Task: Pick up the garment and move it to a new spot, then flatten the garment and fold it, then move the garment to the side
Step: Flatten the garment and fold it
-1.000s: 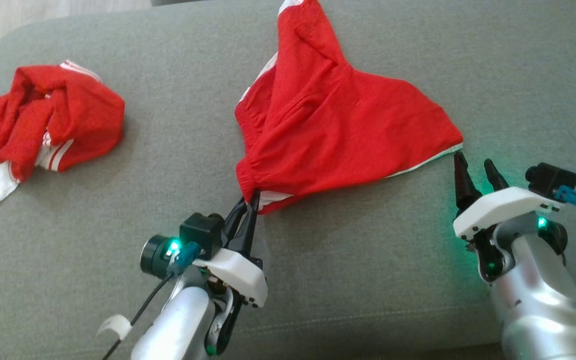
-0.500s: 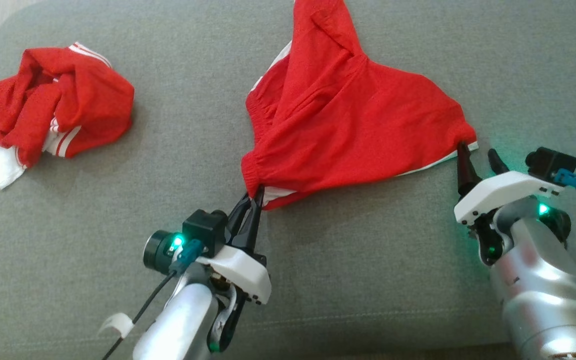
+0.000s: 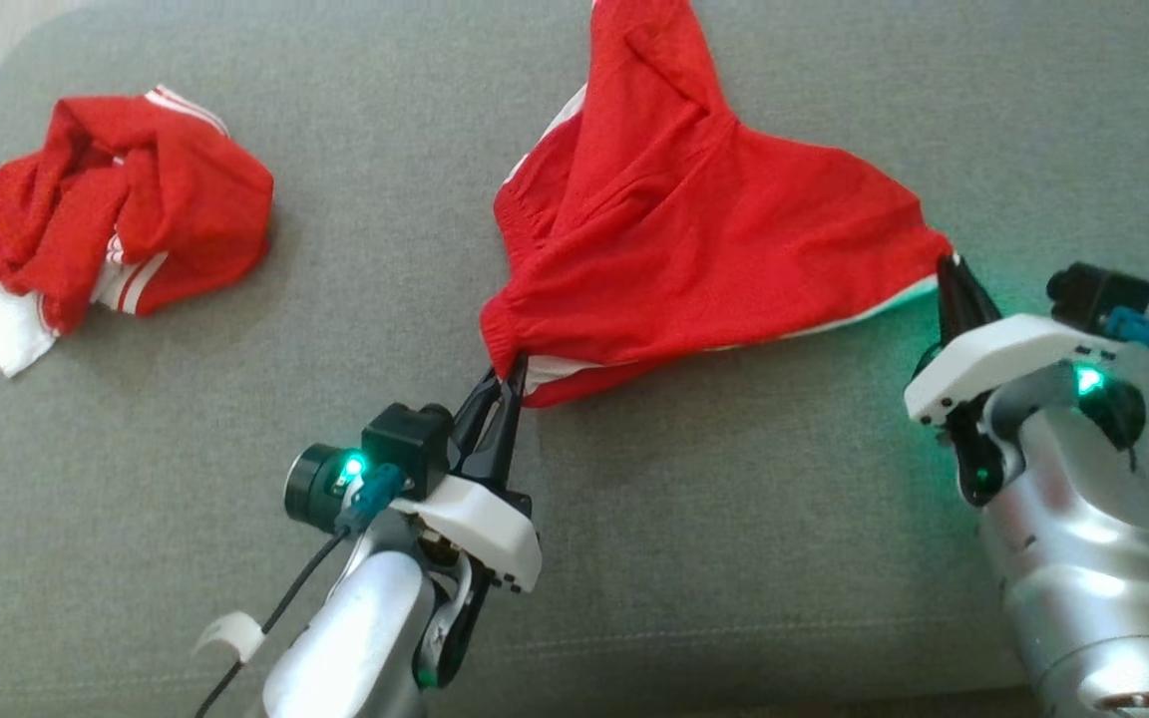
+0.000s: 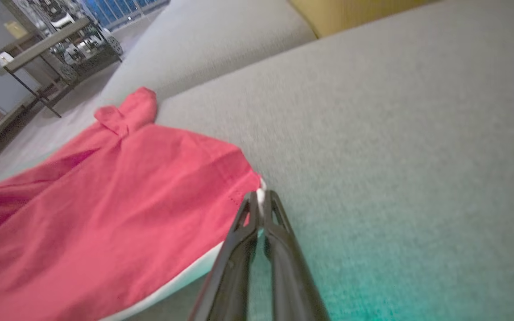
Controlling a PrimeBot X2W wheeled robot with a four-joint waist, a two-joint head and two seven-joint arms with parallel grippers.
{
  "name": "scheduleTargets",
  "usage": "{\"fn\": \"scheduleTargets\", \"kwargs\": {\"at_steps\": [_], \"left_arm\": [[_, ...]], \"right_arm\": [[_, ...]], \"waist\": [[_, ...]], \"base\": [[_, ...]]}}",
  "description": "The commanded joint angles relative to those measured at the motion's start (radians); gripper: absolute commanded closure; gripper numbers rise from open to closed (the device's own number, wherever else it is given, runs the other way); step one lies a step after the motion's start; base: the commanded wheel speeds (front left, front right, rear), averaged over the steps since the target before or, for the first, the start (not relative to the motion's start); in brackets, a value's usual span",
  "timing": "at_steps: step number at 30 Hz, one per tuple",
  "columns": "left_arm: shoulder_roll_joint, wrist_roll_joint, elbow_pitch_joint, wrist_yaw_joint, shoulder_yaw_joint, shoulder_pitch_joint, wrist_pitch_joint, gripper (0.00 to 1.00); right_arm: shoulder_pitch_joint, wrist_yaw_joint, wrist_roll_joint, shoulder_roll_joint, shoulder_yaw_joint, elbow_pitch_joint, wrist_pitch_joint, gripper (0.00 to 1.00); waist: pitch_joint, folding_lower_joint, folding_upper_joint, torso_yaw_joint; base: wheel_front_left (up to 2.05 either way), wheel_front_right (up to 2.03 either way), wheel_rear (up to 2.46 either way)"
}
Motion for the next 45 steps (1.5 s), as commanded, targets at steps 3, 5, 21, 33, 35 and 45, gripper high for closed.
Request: {"fn": "scheduleTargets", "kwargs": {"at_steps": [3, 5, 21, 33, 35, 45], "left_arm": [[0.002, 0.0, -0.035, 0.0, 0.045, -0.033, -0.006, 1.0], [0.002, -0.005, -0.048, -0.007, 0.06, -0.029, -0.006, 1.0], [0.041, -0.042, -0.219, -0.019, 0.167, -0.058, 0.013, 1.0], [0.034, -0.153, -0.417, 0.038, 0.222, 0.048, 0.065, 1.0], [0.033, -0.171, -0.446, 0.037, 0.222, 0.058, 0.082, 1.0], [0.126, -0.157, -0.464, -0.011, 0.214, -0.085, 0.228, 1.0]], "right_arm": [[-0.002, 0.0, -0.008, 0.008, 0.033, -0.078, -0.007, 1.0], [0.006, 0.0, -0.005, 0.008, 0.046, -0.125, -0.007, 1.0], [0.1, 0.0, 0.001, 0.008, 0.082, -0.663, 0.11, 1.0], [0.27, 0.0, 0.022, 0.008, 0.052, -1.078, 0.301, 1.0], [0.287, 0.0, 0.029, 0.008, 0.051, -1.103, 0.328, 1.0], [0.174, 0.0, 0.056, 0.008, 0.046, -1.054, 0.418, 1.0]], "waist": [[-0.027, -0.0001, 0.0, -0.01], [-0.047, -0.0001, 0.0, -0.017], [-0.237, -0.0001, 0.0, -0.08], [-0.269, -0.0001, 0.0, -0.114], [-0.263, -0.0001, 0.0, -0.119], [-0.157, -0.0001, 0.0, -0.146]], "base": [[0.0, 0.0, 0.0], [0.0, 0.0, 0.0], [0.0, 0.0, 0.0], [0.0, 0.0, 0.0], [0.0, 0.0, 0.0], [0.0, 0.0, 0.0]]}}
